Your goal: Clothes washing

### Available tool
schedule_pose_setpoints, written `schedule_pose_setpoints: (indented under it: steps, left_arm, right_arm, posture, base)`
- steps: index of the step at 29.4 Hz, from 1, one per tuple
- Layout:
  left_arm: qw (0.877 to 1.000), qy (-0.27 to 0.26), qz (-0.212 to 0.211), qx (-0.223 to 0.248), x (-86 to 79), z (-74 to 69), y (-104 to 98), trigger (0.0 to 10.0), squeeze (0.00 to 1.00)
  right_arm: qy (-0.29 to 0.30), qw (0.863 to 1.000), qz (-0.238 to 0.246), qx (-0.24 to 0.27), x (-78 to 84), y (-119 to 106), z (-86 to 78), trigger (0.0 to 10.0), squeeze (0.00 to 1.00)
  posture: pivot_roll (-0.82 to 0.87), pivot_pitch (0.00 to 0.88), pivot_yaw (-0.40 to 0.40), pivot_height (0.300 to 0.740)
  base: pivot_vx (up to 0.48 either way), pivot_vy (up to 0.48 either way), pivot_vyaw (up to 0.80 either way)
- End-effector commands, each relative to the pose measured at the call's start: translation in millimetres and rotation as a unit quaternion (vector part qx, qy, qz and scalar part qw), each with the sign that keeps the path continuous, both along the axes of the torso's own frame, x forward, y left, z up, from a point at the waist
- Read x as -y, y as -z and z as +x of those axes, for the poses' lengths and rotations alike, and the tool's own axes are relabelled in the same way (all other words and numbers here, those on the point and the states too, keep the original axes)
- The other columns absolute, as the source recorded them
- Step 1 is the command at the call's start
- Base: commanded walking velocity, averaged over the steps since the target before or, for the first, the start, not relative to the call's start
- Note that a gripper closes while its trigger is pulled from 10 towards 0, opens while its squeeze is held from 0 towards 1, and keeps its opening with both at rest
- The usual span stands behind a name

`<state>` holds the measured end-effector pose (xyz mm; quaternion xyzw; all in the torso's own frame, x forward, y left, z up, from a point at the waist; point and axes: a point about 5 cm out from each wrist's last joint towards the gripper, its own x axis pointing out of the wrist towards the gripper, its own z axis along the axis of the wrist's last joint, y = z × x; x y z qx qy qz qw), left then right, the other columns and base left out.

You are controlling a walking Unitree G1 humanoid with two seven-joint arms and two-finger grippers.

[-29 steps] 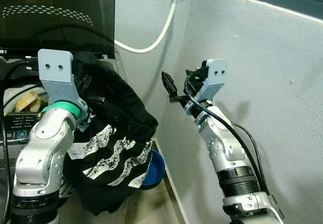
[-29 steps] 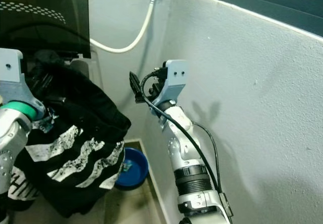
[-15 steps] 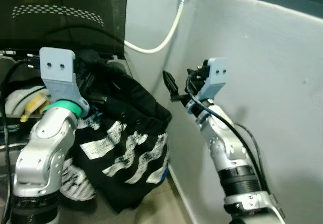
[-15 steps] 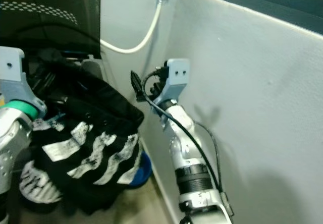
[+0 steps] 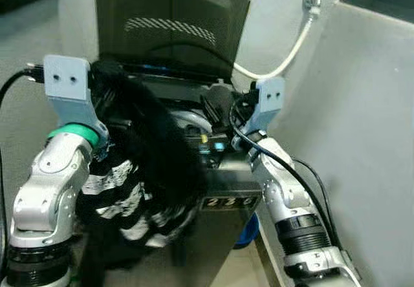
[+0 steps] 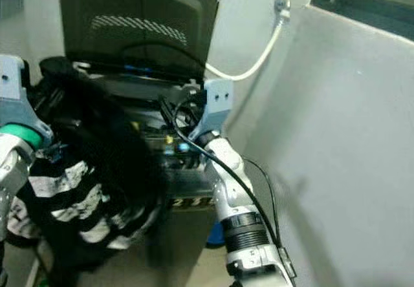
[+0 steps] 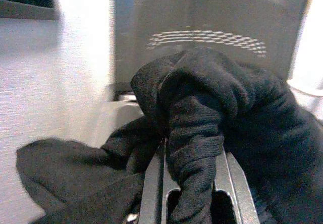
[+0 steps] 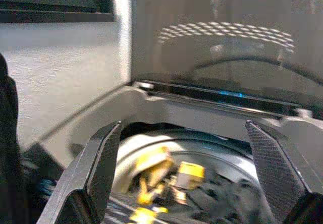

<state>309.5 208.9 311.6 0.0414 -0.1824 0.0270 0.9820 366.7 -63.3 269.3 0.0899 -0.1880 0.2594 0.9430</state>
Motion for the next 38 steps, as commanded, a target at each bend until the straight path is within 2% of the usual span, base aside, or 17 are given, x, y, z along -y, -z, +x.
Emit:
schedule_pose_setpoints:
  steps: [1,5,14,19,20,23,27,29,31,33,34,38]
  left_arm:
    - [1.0,-0.006,0.004,0.006,-0.5,1.4,-5,10.0,0.0]
    - [1.0,-0.009,0.007,0.01,-1.5,2.7,-9,10.0,0.0]
    - [0.999,-0.027,-0.013,0.015,-1.8,6.2,-10,10.0,0.0]
    - [0.999,0.008,0.011,0.033,8.6,7.0,-16,10.0,0.0]
    - [0.998,0.04,0.022,0.04,17.3,6.0,-18,10.0,0.0]
    - [0.996,0.075,0.033,0.042,28.2,4.6,-19,10.0,0.0]
    - [0.995,0.082,0.038,0.04,30.8,4.5,-17,10.0,0.0]
    - [0.995,0.083,0.038,0.042,30.9,4.9,-16,10.0,0.0]
    - [0.996,0.069,0.034,0.048,26.4,6.4,-18,10.0,0.0]
    - [0.996,0.066,0.033,0.049,25.2,6.7,-19,10.0,0.0]
    - [0.997,0.049,0.026,0.054,19.4,7.2,-21,10.0,0.0]
    - [0.998,0.03,0.018,0.055,13.1,7.6,-21,10.0,0.0]
  right_arm:
    - [0.013,1.0,0.004,-0.003,6.3,0,2.1,10.0,0.0]
    - [0.014,1.0,0.004,-0.003,6.5,0,2.6,10.0,0.0]
    - [0.019,1.0,0.014,0.005,8.9,-6,2.7,10.0,0.0]
    - [0.038,0.997,0.05,0.032,15.2,-23,2.6,10.0,0.0]
    - [0.047,0.996,0.064,0.043,18.3,-30,2.6,10.0,0.0]
    - [0.063,0.993,0.084,0.062,23.8,-41,2.3,10.0,0.0]
    - [0.069,0.991,0.092,0.07,26.5,-45,1.9,10.0,0.0]
    - [0.069,0.991,0.09,0.071,26.9,-47,2.0,10.0,0.0]
    - [0.048,0.995,0.062,0.063,21.3,-44,1.4,10.0,0.0]
    - [0.044,0.996,0.057,0.061,19.9,-43,1.3,10.0,0.0]
    - [0.035,0.997,0.038,0.055,15.4,-37,0.4,10.0,0.0]
    - [0.03,0.998,0.023,0.046,12.8,-30,0.1,10.0,0.0]
  posture:
    - [0.05,0.0,-0.111,0.74]
    - [0.05,0.0,-0.111,0.74]
    - [0.05,0.0,-0.108,0.74]
    - [0.05,0.0,-0.111,0.74]
    - [0.05,0.0,-0.11,0.74]
    - [0.05,0.0,-0.11,0.74]
    - [0.05,0.0,-0.108,0.74]
    - [0.04,0.0,-0.103,0.74]
    - [0.04,0.0,-0.101,0.74]
    - [0.04,0.0,-0.101,0.74]
    - [0.04,0.0,-0.1,0.74]
    - [0.04,0.0,-0.099,0.74]
  base:
    - [0.0,0.0,0.0]
    - [0.0,0.0,0.0]
    - [0.0,0.0,0.0]
    - [0.0,0.0,0.0]
    - [0.0,0.0,0.0]
    - [0.0,0.0,0.0]
    - [0.0,0.0,0.0]
    - [0.0,0.0,0.0]
    - [0.27,0.0,0.0]
    - [0.27,0.0,0.0]
    - [0.322,0.0,0.0]
    - [0.334,0.0,0.0]
